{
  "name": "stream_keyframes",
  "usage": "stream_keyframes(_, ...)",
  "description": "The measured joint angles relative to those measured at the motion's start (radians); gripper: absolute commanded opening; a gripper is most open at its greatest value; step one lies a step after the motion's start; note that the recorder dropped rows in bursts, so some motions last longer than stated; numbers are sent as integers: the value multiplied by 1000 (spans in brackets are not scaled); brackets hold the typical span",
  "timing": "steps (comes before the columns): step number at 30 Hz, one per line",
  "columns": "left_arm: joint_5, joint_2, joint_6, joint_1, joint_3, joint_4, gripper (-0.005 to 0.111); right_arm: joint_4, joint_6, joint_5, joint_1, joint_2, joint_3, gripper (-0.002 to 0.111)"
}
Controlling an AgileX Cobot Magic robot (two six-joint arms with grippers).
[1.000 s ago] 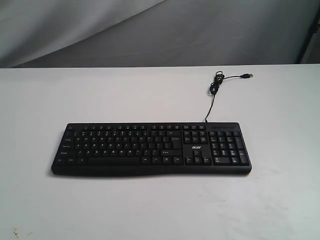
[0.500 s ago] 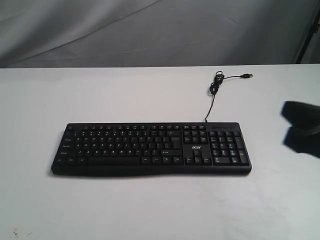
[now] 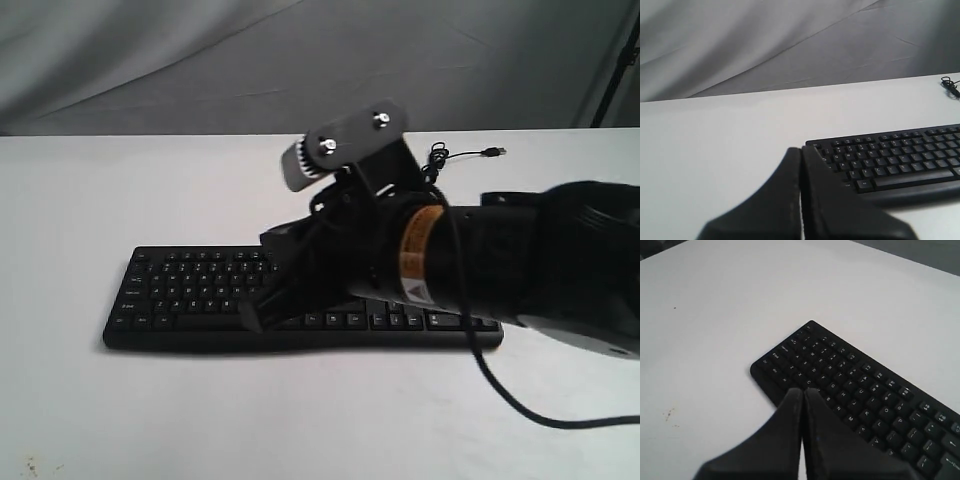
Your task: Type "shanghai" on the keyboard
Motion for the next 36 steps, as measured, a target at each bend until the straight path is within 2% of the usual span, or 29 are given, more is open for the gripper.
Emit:
stream_keyframes(4,0,0,0,0,0,0,0,16,-75,113,27,51,-87,0)
stream_keyframes(6,0,0,0,0,0,0,0,96,-180,200,32,75,-145,0)
stream_keyframes(11,0,0,0,0,0,0,0,401,-587,386,34,167,-321,0)
stream_keyframes(14,0,0,0,0,0,0,0,508,-713,431,34,251,-428,0)
stream_keyframes(27,0,0,0,0,0,0,0,561,-772,448,46,626,-710,0)
stream_keyframes(36,0,0,0,0,0,0,0,583,-776,448,46,766,-847,0)
